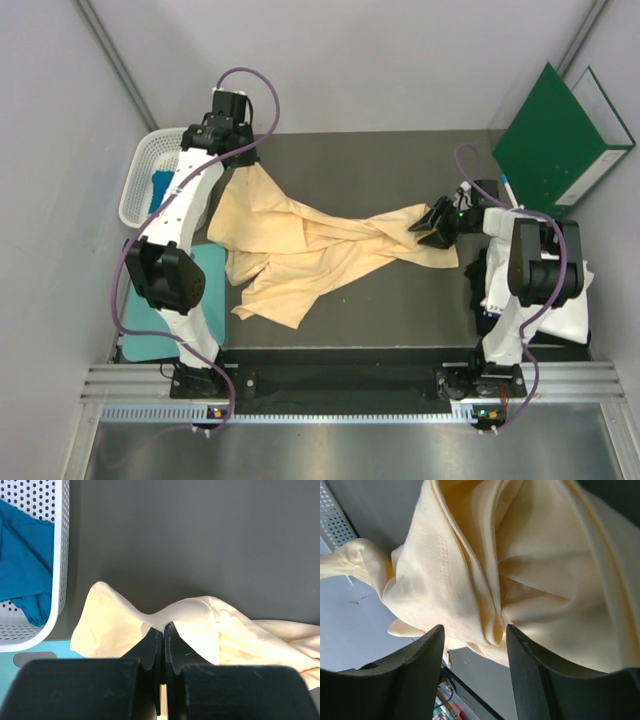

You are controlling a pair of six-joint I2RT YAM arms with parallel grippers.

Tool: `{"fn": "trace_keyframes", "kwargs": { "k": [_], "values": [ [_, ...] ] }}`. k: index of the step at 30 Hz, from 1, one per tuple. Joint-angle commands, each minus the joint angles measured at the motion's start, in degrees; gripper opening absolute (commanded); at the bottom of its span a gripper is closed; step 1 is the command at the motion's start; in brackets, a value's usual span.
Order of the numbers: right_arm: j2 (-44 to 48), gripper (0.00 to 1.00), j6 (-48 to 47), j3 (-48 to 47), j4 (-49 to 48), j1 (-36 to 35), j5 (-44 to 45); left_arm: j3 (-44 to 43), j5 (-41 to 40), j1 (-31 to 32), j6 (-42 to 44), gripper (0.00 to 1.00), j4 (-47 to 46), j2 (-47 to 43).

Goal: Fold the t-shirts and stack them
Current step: Flatten out the tshirt

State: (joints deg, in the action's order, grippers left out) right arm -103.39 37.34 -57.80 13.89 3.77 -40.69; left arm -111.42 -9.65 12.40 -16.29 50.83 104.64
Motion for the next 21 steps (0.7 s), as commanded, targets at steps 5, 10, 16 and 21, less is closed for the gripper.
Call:
{"fn": "trace_keyframes", "kwargs": {
  "k": [5, 10, 16, 21],
  "values": [
    [-5.32, 0.39, 3.26, -2.40, -6.41, -8.16, -0.36, 1.81, -0.72, -0.36, 1.70, 0.00, -3.02, -0.23],
    [0.37, 0.06, 8.79, -2.84, -11.96, -9.48, -0.27, 1.82, -1.69, -0.36, 2.49, 0.00, -2.67, -0.23],
    [3.29, 0.05, 15.20, -13.03, -20.87, -7.47, -3.60, 1.73, -3.01, -0.54, 3.72, 0.00, -2.84, 0.56],
    [-6.69, 0.07, 22.16, -18.83, -29.80, -4.21, 1.47, -0.99, -2.57, -0.80, 4.08, 0.00, -2.67, 3.11]
  ]
}}
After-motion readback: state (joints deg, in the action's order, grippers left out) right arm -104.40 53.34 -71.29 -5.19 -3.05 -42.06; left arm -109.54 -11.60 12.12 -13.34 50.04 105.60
